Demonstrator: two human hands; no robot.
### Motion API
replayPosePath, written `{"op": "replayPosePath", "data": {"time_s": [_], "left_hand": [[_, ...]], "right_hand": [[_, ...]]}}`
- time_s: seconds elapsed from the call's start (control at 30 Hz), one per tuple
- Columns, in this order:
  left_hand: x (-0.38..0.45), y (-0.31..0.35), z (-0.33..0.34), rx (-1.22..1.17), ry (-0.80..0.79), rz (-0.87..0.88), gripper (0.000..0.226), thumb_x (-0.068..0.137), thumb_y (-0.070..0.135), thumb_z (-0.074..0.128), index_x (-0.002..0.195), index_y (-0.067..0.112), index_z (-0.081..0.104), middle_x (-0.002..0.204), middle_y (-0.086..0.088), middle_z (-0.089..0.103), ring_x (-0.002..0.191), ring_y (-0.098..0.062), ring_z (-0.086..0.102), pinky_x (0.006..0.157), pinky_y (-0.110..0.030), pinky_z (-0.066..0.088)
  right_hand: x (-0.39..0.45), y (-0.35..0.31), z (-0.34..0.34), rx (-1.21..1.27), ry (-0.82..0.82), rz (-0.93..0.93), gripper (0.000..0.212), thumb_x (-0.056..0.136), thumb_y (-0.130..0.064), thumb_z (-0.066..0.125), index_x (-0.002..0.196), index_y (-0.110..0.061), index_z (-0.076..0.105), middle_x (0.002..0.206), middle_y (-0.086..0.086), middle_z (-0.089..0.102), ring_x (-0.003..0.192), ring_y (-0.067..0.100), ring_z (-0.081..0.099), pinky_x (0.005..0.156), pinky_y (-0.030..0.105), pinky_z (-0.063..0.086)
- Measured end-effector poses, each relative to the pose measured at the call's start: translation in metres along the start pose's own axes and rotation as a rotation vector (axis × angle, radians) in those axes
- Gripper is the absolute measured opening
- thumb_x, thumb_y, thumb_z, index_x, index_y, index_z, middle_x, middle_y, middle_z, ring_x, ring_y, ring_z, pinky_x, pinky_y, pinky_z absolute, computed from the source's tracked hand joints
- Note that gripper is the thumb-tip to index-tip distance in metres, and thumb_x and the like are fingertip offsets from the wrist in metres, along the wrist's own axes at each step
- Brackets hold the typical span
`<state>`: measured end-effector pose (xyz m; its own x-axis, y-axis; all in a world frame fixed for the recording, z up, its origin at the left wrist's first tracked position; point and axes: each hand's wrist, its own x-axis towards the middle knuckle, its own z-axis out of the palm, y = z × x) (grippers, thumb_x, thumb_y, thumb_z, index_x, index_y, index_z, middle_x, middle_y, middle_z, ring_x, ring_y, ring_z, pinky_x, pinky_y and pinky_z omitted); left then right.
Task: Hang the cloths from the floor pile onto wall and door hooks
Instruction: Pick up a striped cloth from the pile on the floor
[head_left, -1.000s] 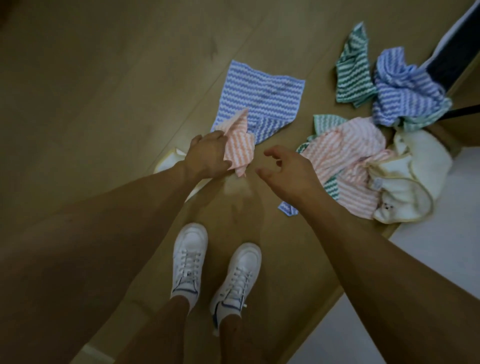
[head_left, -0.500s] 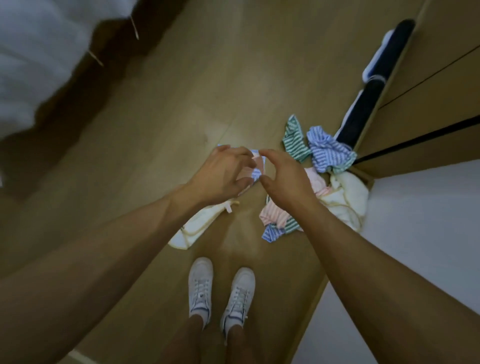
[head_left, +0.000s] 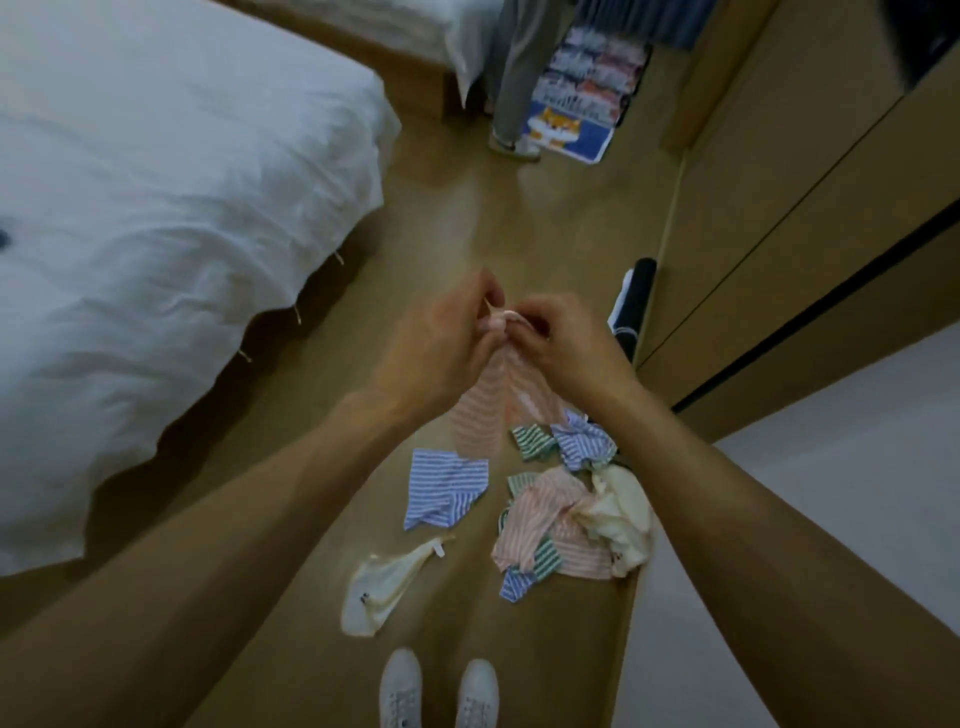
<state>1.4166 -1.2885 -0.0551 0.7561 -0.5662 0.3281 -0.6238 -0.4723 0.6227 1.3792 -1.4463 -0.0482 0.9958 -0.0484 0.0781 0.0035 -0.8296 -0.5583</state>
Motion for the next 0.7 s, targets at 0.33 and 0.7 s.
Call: {"op": "replayPosePath", "data": {"time_s": [0.33, 0.7], "left_hand": [[0.055, 0.099, -0.132, 0.196, 0.098, 0.127, 0.014, 0.089, 0.027, 0.065, 0.092, 0.013, 0.066, 0.086, -0.007, 0.069, 0.082, -0.024, 0.063, 0.072, -0.039, 0.048], [0.044, 0.167, -0.218, 0.445, 0.250, 0.172, 0.024, 0.094, 0.042, 0.052, 0.091, 0.022, 0.065, 0.084, -0.001, 0.069, 0.074, -0.020, 0.061, 0.069, -0.038, 0.052]], "right_hand": [[-0.008, -0.095, -0.142, -0.050, 0.218, -0.203, 0.017, 0.094, -0.020, 0.057, 0.079, -0.021, 0.063, 0.068, -0.010, 0.051, 0.066, 0.008, 0.047, 0.061, 0.028, 0.031], [-0.019, -0.161, -0.213, -0.136, 0.308, -0.444, 0.020, 0.095, -0.032, 0.057, 0.082, -0.020, 0.067, 0.071, -0.009, 0.061, 0.065, 0.003, 0.051, 0.063, 0.028, 0.040]]}}
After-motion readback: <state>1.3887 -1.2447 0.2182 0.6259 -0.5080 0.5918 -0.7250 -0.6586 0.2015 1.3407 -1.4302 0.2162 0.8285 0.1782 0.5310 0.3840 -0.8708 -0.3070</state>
